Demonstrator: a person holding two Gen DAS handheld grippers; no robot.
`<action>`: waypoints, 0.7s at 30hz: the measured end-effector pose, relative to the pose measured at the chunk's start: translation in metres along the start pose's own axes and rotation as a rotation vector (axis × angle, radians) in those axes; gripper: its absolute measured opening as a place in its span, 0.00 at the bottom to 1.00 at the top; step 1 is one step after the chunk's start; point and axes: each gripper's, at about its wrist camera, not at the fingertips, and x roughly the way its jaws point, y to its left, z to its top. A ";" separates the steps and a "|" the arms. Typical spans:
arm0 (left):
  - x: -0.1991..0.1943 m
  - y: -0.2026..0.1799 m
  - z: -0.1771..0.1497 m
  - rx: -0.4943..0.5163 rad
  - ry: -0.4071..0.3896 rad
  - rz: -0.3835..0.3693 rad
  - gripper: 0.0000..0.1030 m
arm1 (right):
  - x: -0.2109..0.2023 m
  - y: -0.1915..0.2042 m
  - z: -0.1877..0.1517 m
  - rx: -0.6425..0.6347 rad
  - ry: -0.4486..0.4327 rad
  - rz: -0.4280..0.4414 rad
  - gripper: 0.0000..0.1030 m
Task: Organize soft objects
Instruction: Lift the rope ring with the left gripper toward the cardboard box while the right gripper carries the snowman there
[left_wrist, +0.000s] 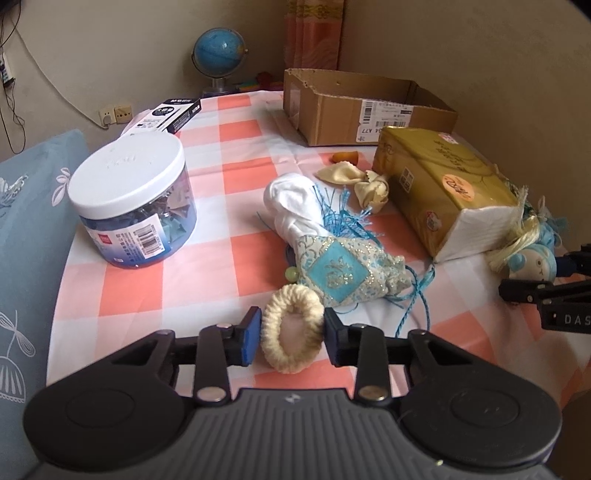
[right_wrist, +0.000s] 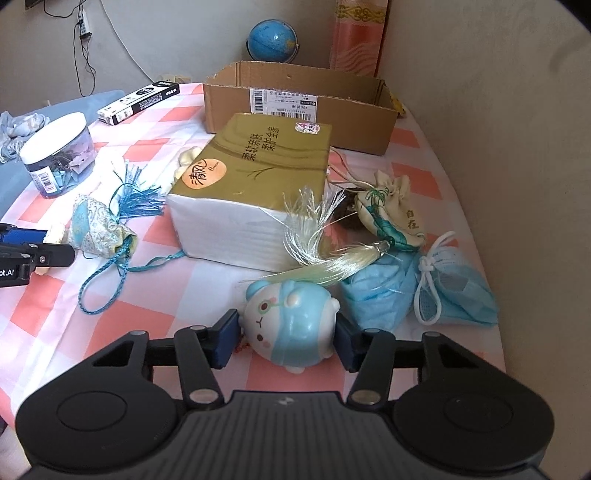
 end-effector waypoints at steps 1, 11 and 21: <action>-0.003 -0.001 0.000 0.005 -0.001 0.001 0.33 | -0.001 0.000 0.000 0.001 -0.002 0.003 0.57; -0.039 -0.016 0.002 0.087 0.001 0.001 0.32 | -0.029 0.004 0.002 -0.007 -0.022 0.012 0.57; -0.061 -0.036 0.024 0.149 -0.038 -0.016 0.33 | -0.069 0.004 0.013 -0.020 -0.108 0.039 0.57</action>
